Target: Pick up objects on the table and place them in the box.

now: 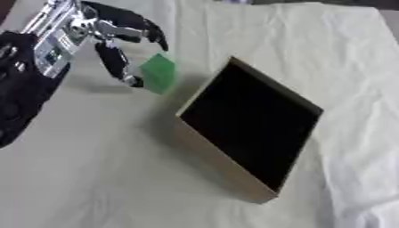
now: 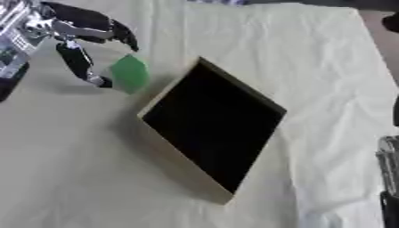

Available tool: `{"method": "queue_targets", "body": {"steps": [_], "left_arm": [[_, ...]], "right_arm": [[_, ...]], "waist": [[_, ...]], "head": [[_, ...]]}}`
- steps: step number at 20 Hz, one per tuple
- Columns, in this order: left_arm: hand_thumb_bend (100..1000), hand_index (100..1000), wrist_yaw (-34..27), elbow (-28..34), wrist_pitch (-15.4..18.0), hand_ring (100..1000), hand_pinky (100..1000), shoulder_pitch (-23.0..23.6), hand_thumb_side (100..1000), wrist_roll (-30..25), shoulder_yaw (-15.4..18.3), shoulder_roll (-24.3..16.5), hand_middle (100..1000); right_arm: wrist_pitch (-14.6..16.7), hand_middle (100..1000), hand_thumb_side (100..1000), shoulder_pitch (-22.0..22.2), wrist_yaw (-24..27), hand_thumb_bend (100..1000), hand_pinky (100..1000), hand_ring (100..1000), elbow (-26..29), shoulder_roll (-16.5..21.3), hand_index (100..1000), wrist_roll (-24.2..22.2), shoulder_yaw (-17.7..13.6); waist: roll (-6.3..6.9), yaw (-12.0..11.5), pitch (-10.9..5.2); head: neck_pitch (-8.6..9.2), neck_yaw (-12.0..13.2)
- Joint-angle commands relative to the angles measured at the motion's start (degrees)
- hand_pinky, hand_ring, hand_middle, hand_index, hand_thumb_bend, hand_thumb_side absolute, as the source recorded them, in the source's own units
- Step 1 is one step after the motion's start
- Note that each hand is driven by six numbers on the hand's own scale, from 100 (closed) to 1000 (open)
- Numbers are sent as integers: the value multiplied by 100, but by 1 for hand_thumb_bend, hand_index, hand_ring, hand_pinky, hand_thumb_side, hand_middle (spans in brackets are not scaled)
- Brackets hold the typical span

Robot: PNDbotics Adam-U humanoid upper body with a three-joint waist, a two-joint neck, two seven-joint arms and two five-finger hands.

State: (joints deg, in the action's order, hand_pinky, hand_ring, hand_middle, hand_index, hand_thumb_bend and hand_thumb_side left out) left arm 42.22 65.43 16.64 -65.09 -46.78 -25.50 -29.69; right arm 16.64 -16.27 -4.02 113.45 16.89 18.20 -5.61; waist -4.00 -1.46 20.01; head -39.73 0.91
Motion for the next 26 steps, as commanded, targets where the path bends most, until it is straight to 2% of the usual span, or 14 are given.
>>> {"method": "queue_targets", "body": {"steps": [1,11,15,19,23,26], "left_arm": [[456,919,106,-45,283,909,840,-171,207,-215,109,6,906],[414,908,354,-269,320,901,832,-173,228,-64,159,150,885],[378,861,373,-323,326,856,793,-162,228,-22,159,189,764],[317,735,307,-308,342,776,731,-163,202,36,164,198,620],[239,657,191,-239,296,698,670,-198,181,60,174,192,538],[199,645,66,-130,194,678,656,-241,166,43,209,169,526]], "right_arm": [[1,542,841,-78,32,100,684,609,114,45,810,9,-4],[-11,539,848,-86,56,100,683,607,114,-3,808,14,5],[-18,539,849,-80,63,100,683,607,114,-16,809,18,-1],[-35,539,850,-67,70,100,683,607,114,-25,809,21,3],[-57,538,851,-49,71,100,683,607,114,-23,810,23,4],[-76,539,851,-37,70,100,684,607,114,-17,810,23,3]], "waist": [[12,16,-89],[0,61,-6],[-2,77,4],[-6,77,5],[-8,68,-3],[-4,51,-22]], "head": [[57,29],[105,83],[105,97],[93,96],[78,101],[64,98]]}}
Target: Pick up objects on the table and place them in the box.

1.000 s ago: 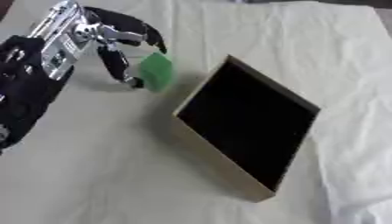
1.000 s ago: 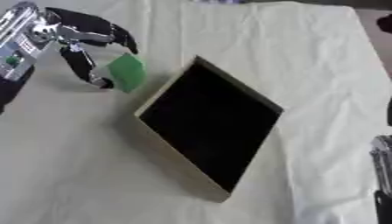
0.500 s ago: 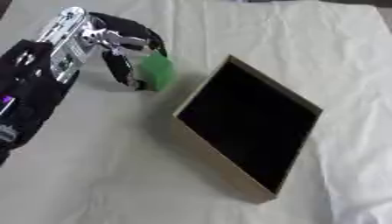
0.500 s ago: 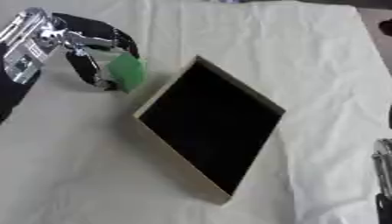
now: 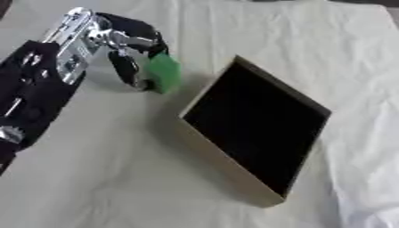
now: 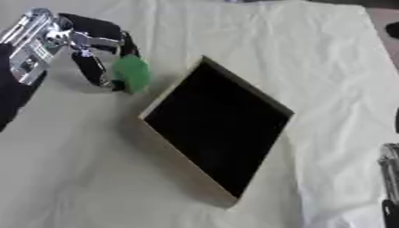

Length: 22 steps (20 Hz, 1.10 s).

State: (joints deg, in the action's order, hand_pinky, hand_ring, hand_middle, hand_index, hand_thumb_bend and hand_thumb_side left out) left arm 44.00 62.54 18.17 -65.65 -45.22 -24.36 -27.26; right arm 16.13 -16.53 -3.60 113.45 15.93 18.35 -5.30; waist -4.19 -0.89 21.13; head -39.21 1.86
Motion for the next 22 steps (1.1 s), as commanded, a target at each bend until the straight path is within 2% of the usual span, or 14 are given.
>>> {"method": "queue_targets", "body": {"steps": [1,13,17,22], "left_arm": [[195,643,-156,210,4,673,653,-199,165,-118,106,-85,524],[100,607,-662,932,-608,621,594,-441,125,192,245,-34,489],[100,607,-909,1205,-782,615,582,-585,100,210,158,134,487],[100,610,-1413,1678,-1030,609,566,-738,112,97,-73,424,488]], "right_arm": [[-27,539,850,-11,26,100,684,607,114,80,810,8,-29],[-33,540,845,-8,26,100,687,610,114,100,811,2,-44],[-26,541,839,-11,28,100,687,611,114,108,811,6,-52],[-6,544,827,-41,26,100,688,613,114,122,811,29,-72]], "waist": [[19,-11,-144],[34,-34,-265],[34,-46,-293],[46,-33,-330]], "head": [[9,4],[-18,-37],[-47,-78],[-56,-102]]}}
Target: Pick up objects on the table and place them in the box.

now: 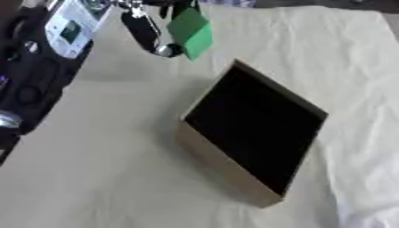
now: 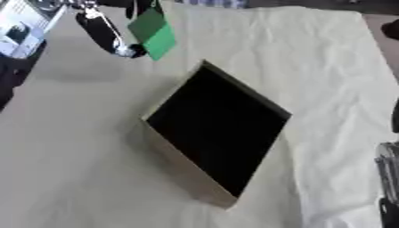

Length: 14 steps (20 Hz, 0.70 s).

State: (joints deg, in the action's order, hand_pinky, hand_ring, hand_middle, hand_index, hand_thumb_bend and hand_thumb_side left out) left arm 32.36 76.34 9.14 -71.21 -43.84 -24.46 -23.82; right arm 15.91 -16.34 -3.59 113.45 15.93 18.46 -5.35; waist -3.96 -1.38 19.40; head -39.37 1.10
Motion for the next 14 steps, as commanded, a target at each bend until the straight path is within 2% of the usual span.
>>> {"method": "queue_targets", "body": {"steps": [1,7,14], "left_arm": [[100,612,-337,406,-197,609,566,-206,113,-65,-104,130,490],[100,616,-493,723,-565,578,556,-199,151,-208,-332,479,493],[100,620,-383,611,-677,563,544,80,181,-369,-623,956,493]], "right_arm": [[19,544,823,-68,20,100,688,614,114,126,811,22,-72],[38,548,810,-121,-3,100,689,617,114,149,812,73,-121],[36,550,802,-164,-42,100,689,618,114,147,812,180,-180]], "waist": [[27,23,-164],[60,72,-198],[79,115,-193]], "head": [[-42,-34],[-49,-39],[-90,-59]]}}
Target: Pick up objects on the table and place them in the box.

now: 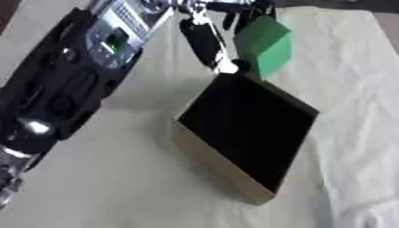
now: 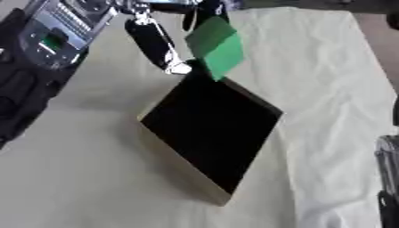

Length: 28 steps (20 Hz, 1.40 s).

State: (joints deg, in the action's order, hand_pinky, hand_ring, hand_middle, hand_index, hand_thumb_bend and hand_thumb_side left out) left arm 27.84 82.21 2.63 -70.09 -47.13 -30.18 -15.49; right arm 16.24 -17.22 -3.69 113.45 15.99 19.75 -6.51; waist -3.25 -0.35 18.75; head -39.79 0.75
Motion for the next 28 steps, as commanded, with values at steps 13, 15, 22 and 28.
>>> {"method": "queue_targets", "body": {"steps": [13,15,22,28], "left_arm": [[100,616,1125,-380,58,528,527,580,184,260,-221,629,490],[100,615,1251,-521,122,527,528,644,185,330,-226,702,489],[100,683,1688,-907,398,595,558,810,176,472,-272,871,547],[303,860,1925,-971,758,788,668,865,304,447,-317,887,760]], "right_arm": [[-36,548,803,-59,-57,100,688,617,114,116,811,150,-70],[-39,547,797,-57,-52,100,687,616,114,101,811,144,-63],[-50,545,815,-47,-45,100,687,615,114,61,811,137,-55],[-62,544,817,-38,-49,100,685,611,114,56,810,145,-57]], "waist": [[-30,-9,-91],[-44,-7,-83],[-63,9,-61],[-59,-10,-59]], "head": [[-28,28],[-22,43],[-6,79],[-12,69]]}}
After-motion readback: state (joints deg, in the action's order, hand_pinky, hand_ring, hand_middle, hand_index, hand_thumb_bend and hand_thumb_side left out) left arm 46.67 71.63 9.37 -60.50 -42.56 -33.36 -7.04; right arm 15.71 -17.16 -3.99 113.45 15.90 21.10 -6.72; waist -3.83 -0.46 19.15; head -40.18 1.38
